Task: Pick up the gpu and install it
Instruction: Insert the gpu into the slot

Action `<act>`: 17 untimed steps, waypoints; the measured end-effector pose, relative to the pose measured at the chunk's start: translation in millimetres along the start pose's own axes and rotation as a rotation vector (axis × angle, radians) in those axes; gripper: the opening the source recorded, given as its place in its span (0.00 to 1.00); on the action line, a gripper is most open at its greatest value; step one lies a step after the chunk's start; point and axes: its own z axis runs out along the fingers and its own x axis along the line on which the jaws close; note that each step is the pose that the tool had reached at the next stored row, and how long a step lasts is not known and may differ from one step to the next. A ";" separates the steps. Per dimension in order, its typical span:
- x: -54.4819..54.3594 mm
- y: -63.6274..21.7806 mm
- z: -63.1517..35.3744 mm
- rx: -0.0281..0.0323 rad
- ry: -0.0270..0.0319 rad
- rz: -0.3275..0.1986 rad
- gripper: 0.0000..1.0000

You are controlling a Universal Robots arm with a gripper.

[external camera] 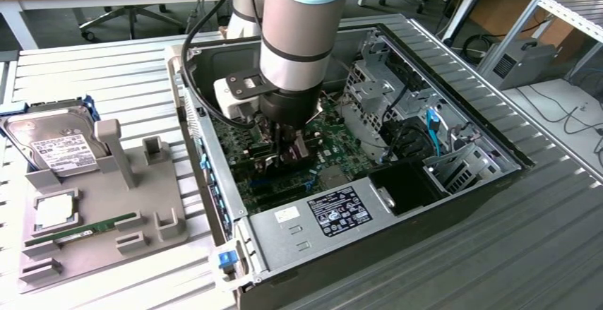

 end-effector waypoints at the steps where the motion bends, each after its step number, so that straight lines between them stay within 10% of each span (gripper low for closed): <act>1: 0.0 0.0 0.0 0.0000 0.0000 0.000 0.27; 17: 0.0 2.1 2.4 0.0013 0.0005 0.029 0.27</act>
